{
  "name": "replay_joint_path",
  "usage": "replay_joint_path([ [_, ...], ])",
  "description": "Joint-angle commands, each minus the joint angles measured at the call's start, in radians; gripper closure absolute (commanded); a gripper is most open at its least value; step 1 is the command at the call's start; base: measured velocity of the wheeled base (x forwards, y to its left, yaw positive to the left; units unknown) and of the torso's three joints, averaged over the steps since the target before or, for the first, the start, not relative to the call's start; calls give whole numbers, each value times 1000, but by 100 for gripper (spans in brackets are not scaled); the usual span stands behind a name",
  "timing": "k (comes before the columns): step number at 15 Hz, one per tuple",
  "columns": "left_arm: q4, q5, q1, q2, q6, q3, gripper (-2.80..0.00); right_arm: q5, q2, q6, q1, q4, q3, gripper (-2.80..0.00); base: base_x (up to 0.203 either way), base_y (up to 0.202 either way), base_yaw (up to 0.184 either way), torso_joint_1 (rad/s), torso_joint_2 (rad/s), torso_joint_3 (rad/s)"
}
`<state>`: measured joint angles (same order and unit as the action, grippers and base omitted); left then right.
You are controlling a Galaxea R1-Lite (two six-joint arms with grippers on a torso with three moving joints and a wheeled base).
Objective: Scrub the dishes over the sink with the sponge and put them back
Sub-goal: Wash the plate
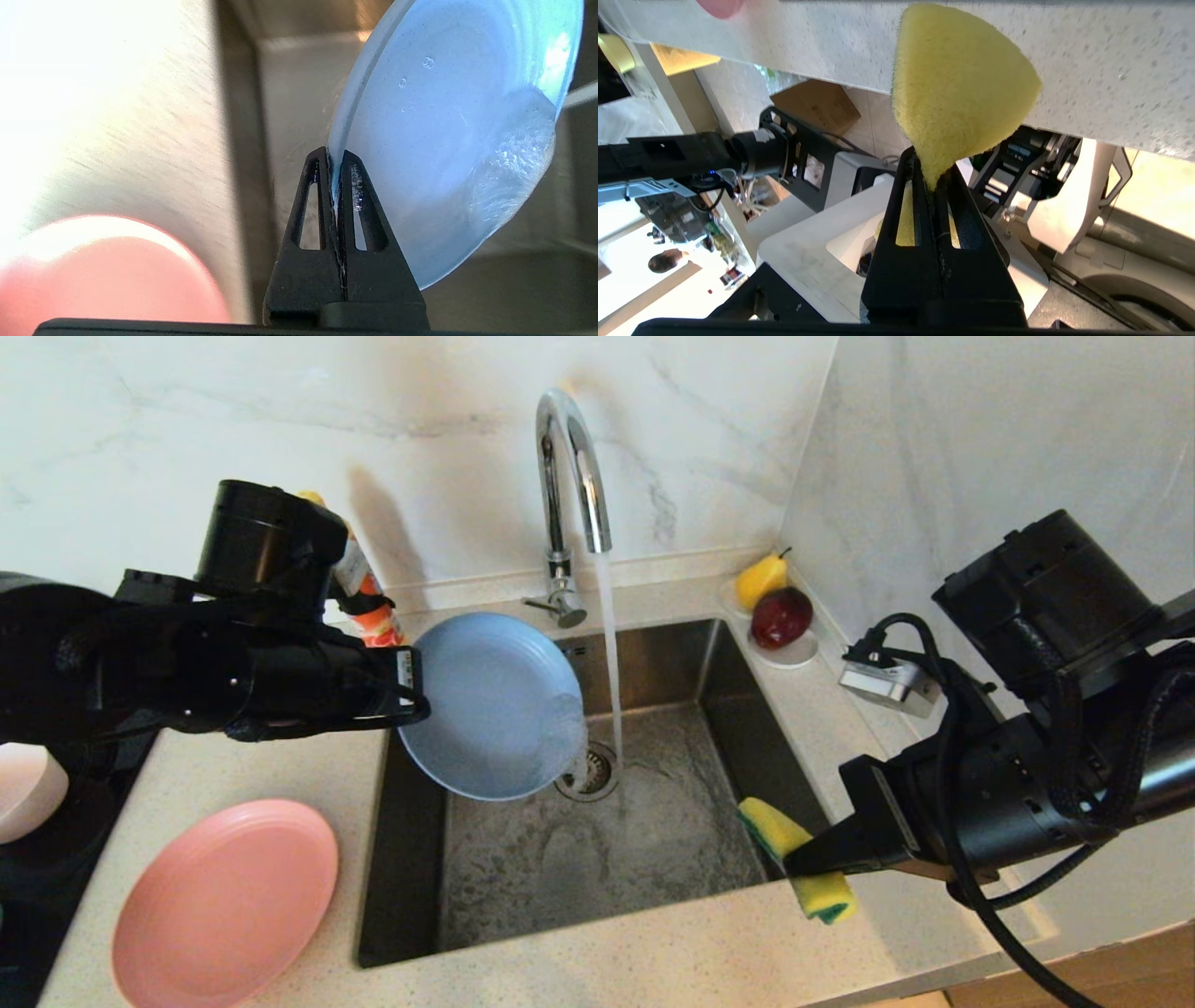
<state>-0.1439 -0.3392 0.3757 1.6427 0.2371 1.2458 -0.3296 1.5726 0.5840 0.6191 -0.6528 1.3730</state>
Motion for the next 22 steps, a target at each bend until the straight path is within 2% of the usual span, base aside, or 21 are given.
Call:
replay_joint_path([
  [1, 166, -40, -9, -62, -85, -123, 0, -2, 7, 3, 9, -3, -9, 0, 0, 0, 0, 0, 0, 0],
  [3, 325, -62, -12, -85, -159, -211, 0, -2, 10, 3, 16, -2, -6, 0, 0, 0, 0, 0, 0, 0],
  [5, 435, -68, -12, -102, -206, -276, 0, -2, 15, 3, 16, -2, -8, 0, 0, 0, 0, 0, 0, 0],
  [7, 492, -67, -12, -113, -217, -321, 0, -2, 21, 5, 16, -2, -9, 0, 0, 0, 0, 0, 0, 0],
  [9, 503, -67, -11, -127, -212, -349, 0, -2, 21, 5, 19, -2, -6, 0, 0, 0, 0, 0, 0, 0],
  [12, 499, -47, -10, -153, -186, -376, 0, -6, 23, 4, 25, 12, 0, 0, 0, 0, 0, 0, 0, 0],
  [14, 485, -14, -8, -155, -137, -385, 0, -9, 16, 3, 42, 44, 8, 0, 0, 0, 0, 0, 0, 0],
  [16, 452, 8, -8, -170, -115, -383, 0, -9, 12, 3, 68, 47, 29, 0, 0, 0, 0, 0, 0, 0],
  [20, 334, 74, -5, -220, -70, -345, 0, -11, 4, 6, 118, 47, 43, 0, 0, 0, 0, 0, 0, 0],
  [22, 222, 157, -3, -246, -15, -329, 0, -17, 6, 7, 138, 41, 67, 0, 0, 0, 0, 0, 0, 0],
])
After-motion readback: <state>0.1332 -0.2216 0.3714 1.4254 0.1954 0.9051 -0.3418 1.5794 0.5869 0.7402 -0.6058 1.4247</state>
